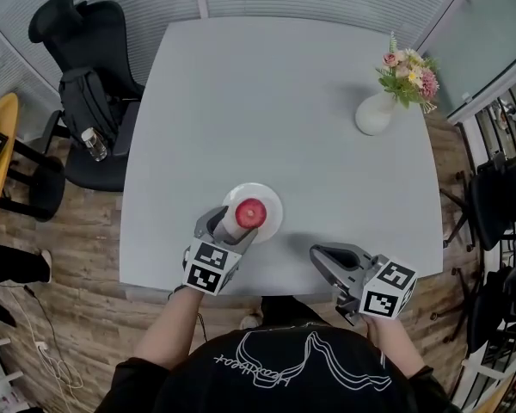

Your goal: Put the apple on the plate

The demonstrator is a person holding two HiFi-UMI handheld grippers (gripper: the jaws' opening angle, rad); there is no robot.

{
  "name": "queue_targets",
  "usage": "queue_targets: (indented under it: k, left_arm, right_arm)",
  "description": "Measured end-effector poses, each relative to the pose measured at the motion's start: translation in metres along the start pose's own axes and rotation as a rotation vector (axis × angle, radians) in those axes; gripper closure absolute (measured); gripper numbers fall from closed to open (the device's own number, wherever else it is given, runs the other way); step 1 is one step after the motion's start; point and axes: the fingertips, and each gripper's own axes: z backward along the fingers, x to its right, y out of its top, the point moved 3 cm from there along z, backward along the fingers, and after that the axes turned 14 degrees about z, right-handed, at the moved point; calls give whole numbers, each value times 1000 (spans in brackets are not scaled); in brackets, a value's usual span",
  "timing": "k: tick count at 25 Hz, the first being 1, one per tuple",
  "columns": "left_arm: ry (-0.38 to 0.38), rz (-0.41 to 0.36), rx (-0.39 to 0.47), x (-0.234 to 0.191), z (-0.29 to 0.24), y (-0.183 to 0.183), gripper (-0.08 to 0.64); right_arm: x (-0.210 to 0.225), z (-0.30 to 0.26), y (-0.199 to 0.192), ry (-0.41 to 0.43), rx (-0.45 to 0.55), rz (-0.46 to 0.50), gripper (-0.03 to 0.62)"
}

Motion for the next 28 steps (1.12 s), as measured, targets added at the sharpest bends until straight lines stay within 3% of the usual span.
queue_targets:
  k: [10, 18, 22, 28]
  left_arm:
    - [-23, 132, 54, 14, 60, 14, 242]
    - [-164, 208, 165, 59, 134, 39, 278]
    - [-235, 187, 211, 89, 170, 49, 349]
    - [-269, 157, 234, 119, 202, 46, 459]
  right_arm:
    - [-32, 1, 7, 7, 7, 72, 583]
    - [-63, 6, 24, 15, 72, 146, 583]
    - [-86, 8, 28, 45, 95, 178, 583]
    - [-117, 11, 33, 76, 113, 231, 583]
